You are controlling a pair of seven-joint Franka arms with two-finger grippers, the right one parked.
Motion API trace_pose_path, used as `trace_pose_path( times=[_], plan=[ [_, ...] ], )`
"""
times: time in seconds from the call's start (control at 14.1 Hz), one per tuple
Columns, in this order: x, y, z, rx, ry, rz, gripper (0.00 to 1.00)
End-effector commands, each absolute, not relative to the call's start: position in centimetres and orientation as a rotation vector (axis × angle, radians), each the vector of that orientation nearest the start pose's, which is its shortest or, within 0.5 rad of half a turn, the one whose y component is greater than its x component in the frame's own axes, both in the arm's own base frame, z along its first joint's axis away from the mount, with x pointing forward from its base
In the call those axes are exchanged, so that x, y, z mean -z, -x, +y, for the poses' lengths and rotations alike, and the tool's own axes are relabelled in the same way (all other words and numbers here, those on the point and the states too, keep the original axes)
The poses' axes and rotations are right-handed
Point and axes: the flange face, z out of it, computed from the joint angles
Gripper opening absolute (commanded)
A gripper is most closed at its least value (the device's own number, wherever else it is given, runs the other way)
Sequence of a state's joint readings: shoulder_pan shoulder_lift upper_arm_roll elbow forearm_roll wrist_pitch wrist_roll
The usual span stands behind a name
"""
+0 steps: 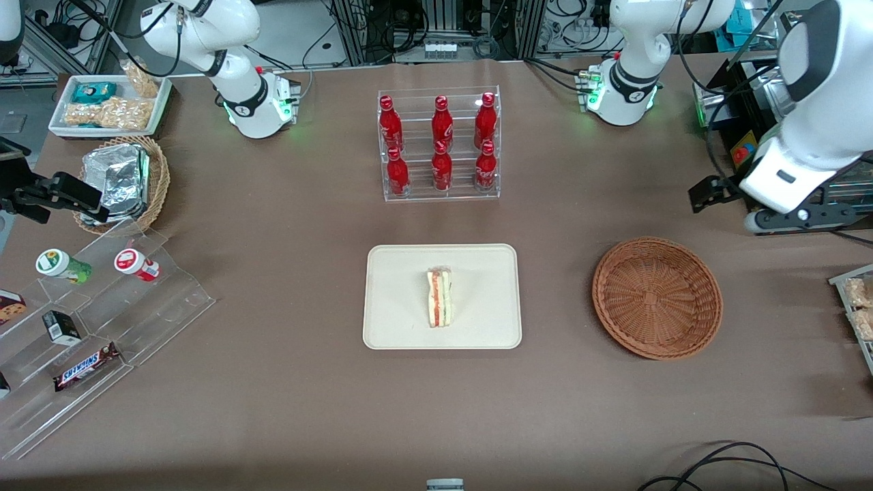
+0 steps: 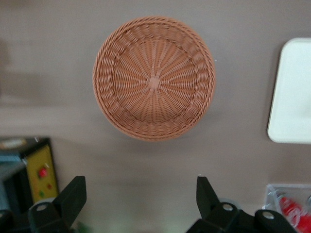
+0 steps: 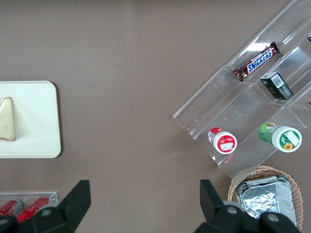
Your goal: Place sandwich from basket to tray
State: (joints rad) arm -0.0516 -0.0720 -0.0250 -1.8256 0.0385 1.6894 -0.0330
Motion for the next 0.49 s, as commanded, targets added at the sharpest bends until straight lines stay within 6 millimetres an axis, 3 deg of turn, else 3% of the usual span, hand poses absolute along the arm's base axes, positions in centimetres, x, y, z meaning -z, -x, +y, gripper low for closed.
trace_pose_path(
  times=[0.0,0.14,0.42],
  plan=[
    [-57.7,-54.8,-3.5,-0.034,3.103,0.222,1.00],
    [-58.9,-56.6,-3.7,0.017,3.115,0.214,1.00],
    [-59.8,-56.6,-1.8,0.034,3.193,0.135,1.00]
  ],
)
